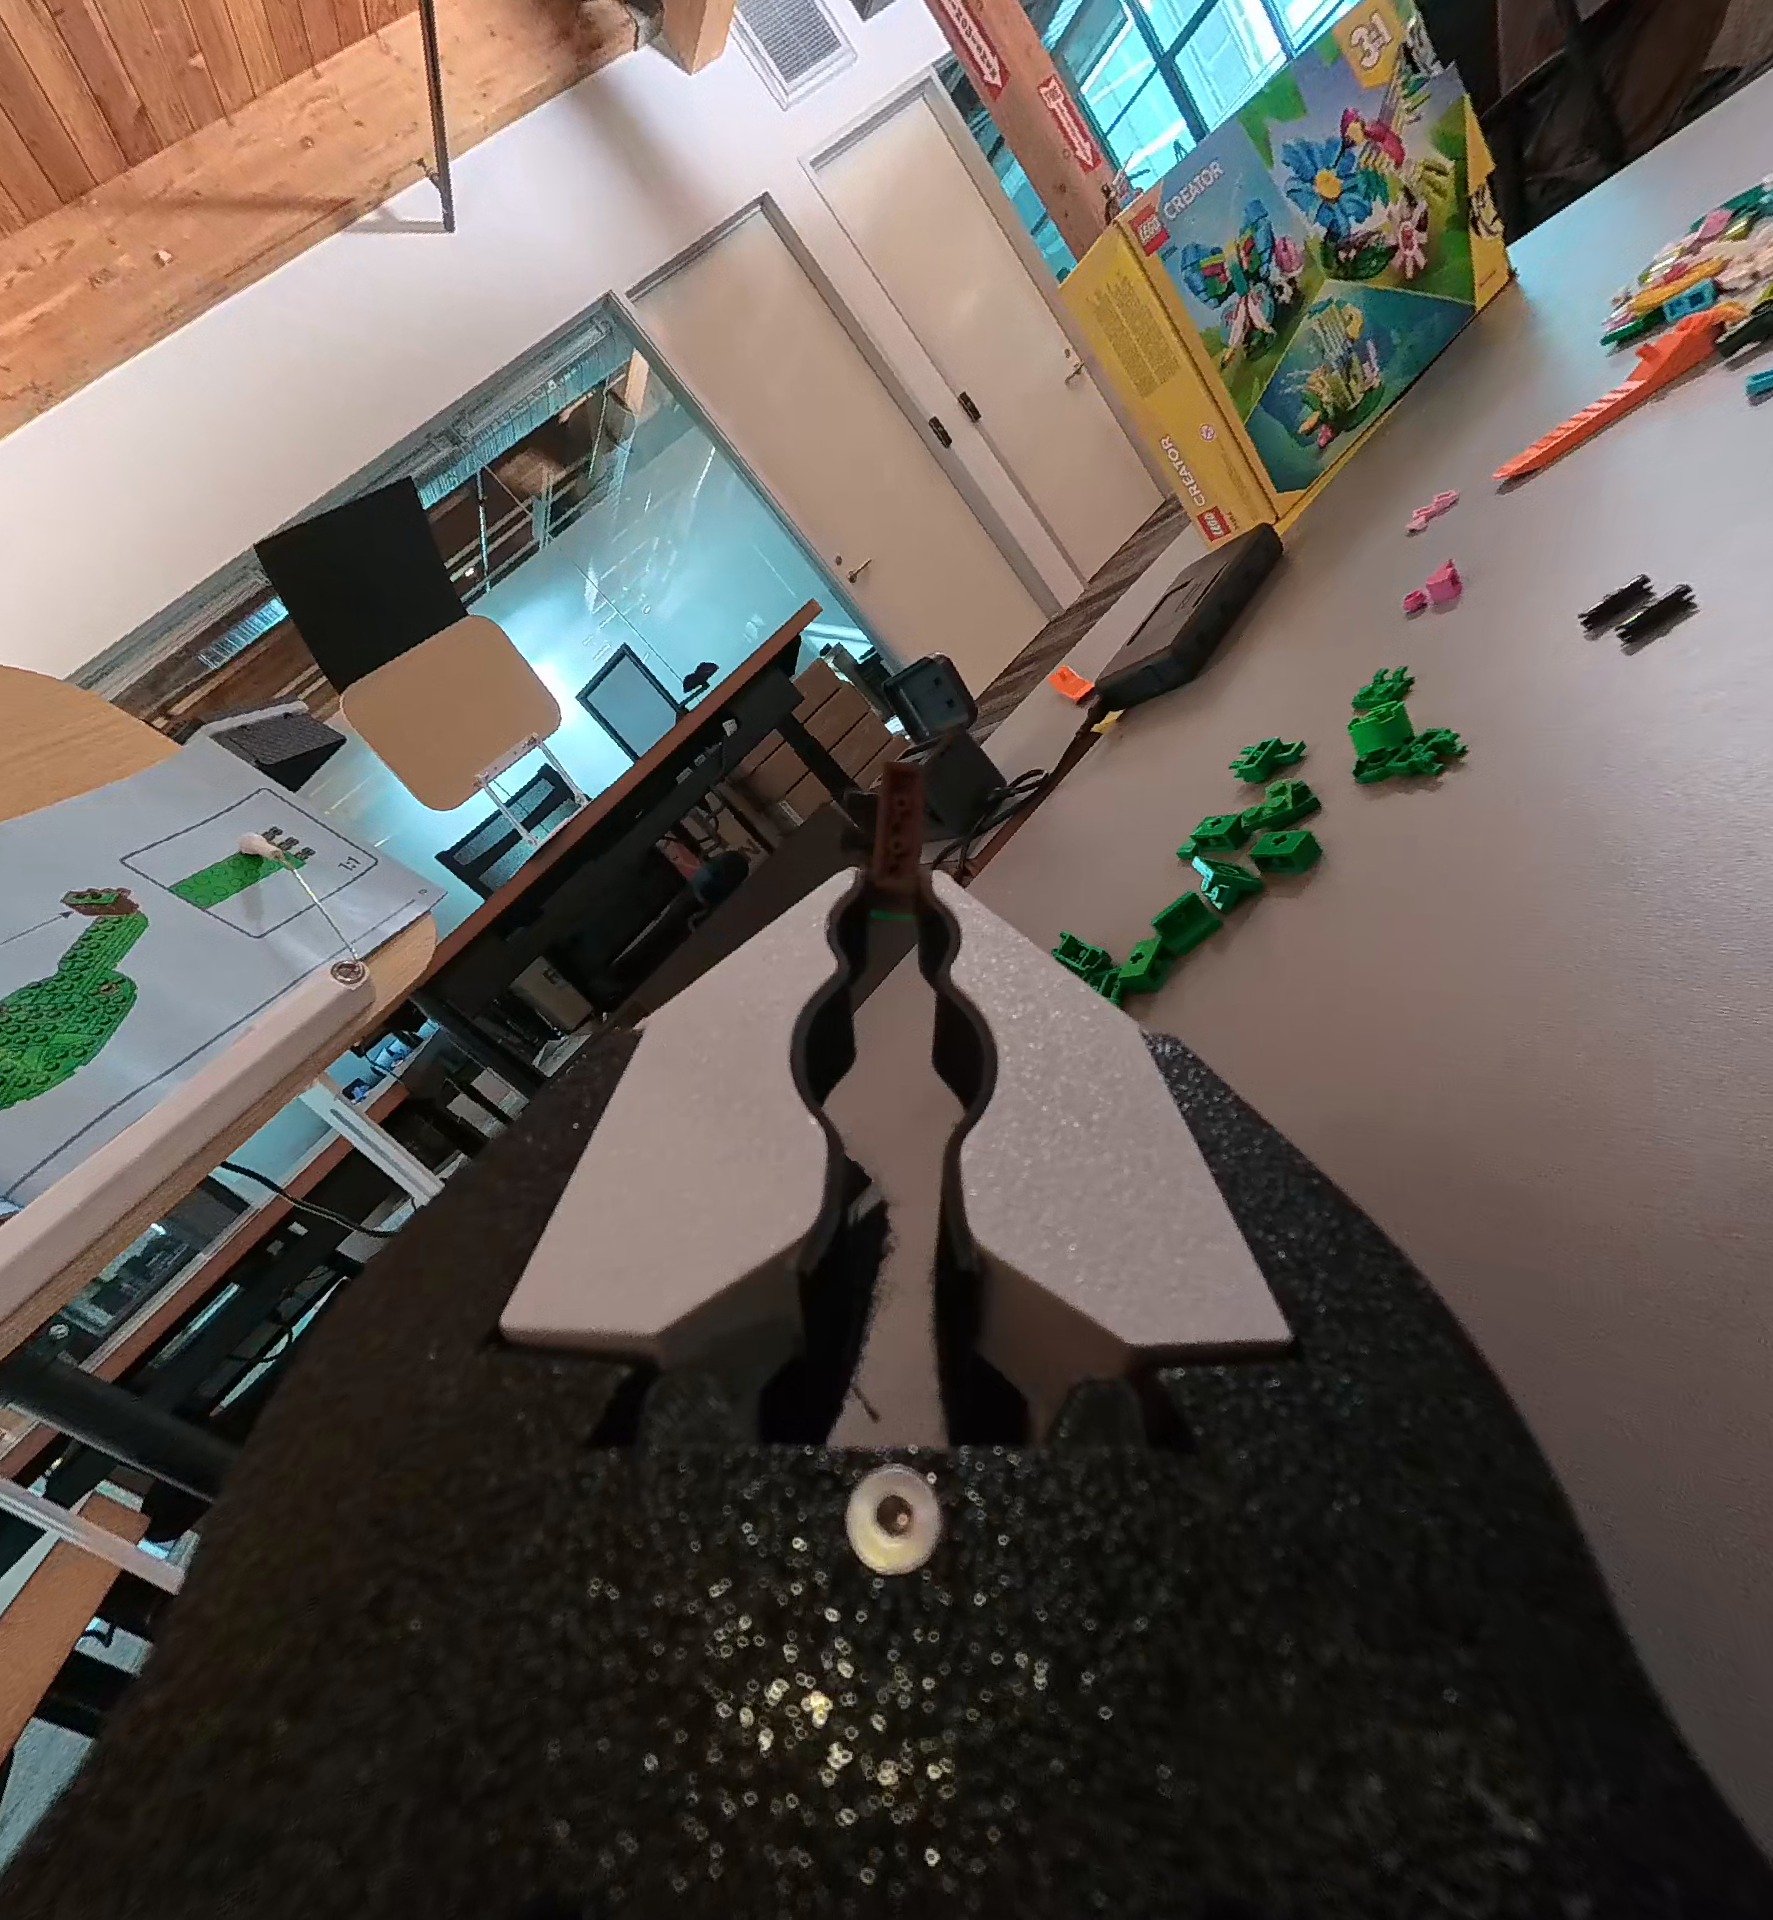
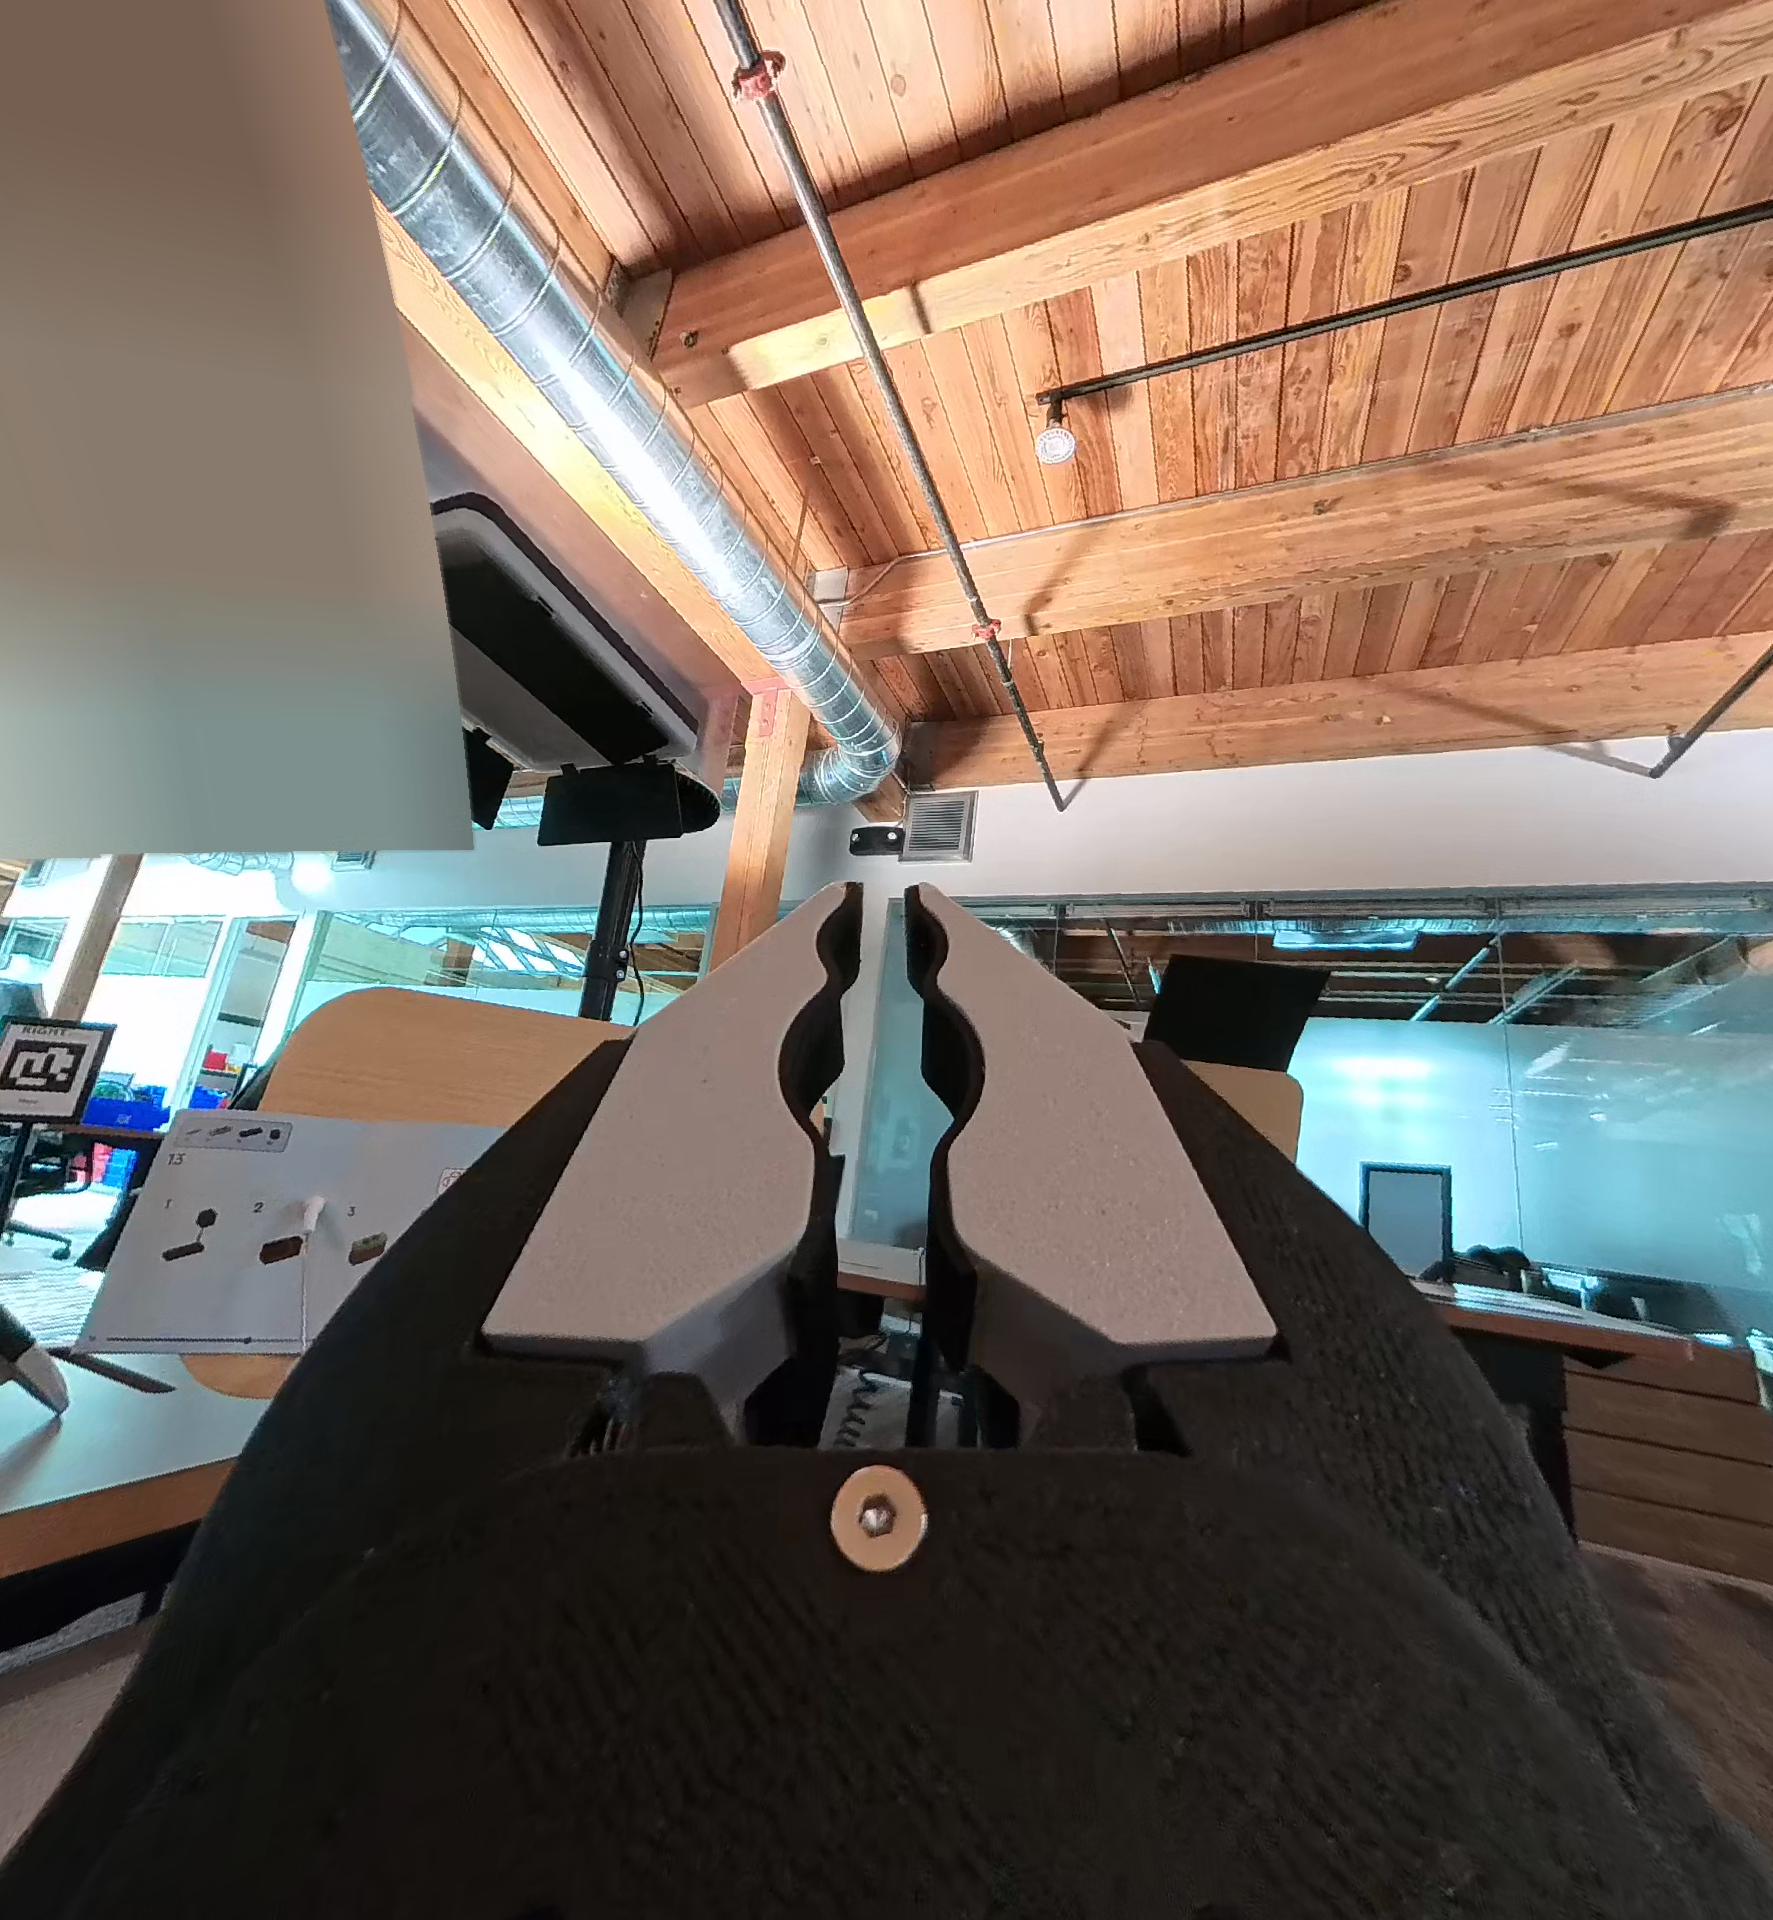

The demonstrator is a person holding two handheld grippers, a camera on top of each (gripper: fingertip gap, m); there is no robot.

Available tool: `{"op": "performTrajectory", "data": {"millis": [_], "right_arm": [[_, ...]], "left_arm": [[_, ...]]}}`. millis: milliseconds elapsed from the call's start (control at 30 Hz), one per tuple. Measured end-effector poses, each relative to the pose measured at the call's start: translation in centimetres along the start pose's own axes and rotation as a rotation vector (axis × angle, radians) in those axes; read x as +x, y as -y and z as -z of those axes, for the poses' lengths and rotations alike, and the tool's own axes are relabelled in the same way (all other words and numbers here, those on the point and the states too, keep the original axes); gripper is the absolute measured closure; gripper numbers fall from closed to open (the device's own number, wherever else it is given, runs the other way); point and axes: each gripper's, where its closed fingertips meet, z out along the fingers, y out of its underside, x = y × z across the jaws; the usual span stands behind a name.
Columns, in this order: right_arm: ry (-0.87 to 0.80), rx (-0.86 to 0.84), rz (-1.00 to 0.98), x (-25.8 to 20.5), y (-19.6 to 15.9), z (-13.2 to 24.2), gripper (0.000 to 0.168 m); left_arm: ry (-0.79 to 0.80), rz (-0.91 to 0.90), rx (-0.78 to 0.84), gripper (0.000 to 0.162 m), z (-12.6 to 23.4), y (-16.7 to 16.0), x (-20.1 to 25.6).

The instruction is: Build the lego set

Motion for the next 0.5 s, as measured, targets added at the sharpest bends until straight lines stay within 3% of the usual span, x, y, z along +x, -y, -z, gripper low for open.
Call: {"op": "performTrajectory", "data": {"millis": [500], "right_arm": [[0.009, -0.004, 0.000, -0.29, -0.15, -0.10, 0.162]], "left_arm": [[-0.002, 0.007, 0.001, 0.156, -0.05, 0.00, 0.00]]}}
